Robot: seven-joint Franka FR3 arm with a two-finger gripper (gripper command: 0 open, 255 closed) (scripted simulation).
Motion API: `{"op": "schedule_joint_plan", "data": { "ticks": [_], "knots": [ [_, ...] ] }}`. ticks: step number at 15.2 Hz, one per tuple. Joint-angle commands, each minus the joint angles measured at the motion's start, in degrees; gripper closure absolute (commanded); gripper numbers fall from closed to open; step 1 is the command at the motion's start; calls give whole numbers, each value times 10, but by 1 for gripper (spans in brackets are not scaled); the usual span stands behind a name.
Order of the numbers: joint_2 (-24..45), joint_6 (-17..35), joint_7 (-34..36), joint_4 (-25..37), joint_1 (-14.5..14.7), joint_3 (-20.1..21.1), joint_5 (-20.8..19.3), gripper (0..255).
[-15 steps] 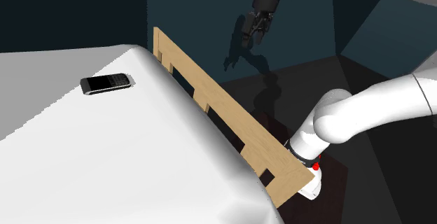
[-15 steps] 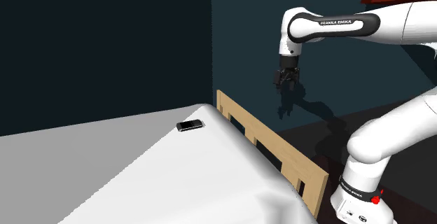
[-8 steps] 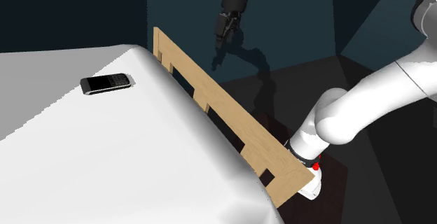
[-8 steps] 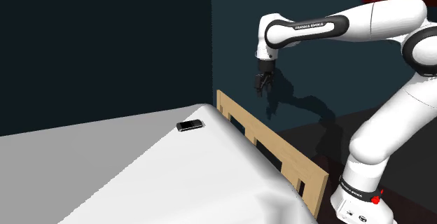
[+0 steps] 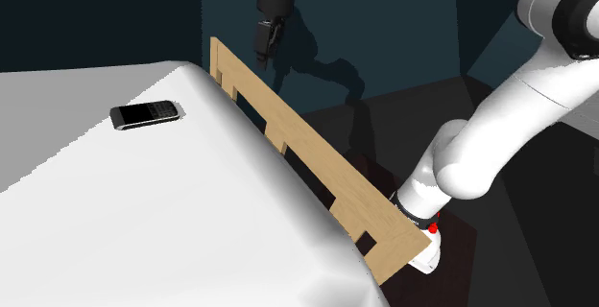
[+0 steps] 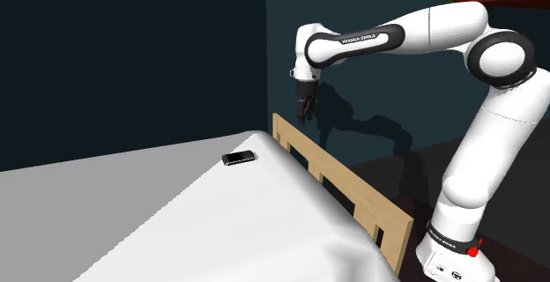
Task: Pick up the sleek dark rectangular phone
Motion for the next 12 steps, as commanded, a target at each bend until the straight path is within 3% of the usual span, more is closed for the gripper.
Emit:
{"op": "schedule_joint_plan", "data": {
  "ticks": [1, 12],
  "knots": [
    [38, 10, -16, 30, 10, 11, -7, 0],
    [218, 13, -84, 210, 81, 73, -66, 0]
  ]
}}
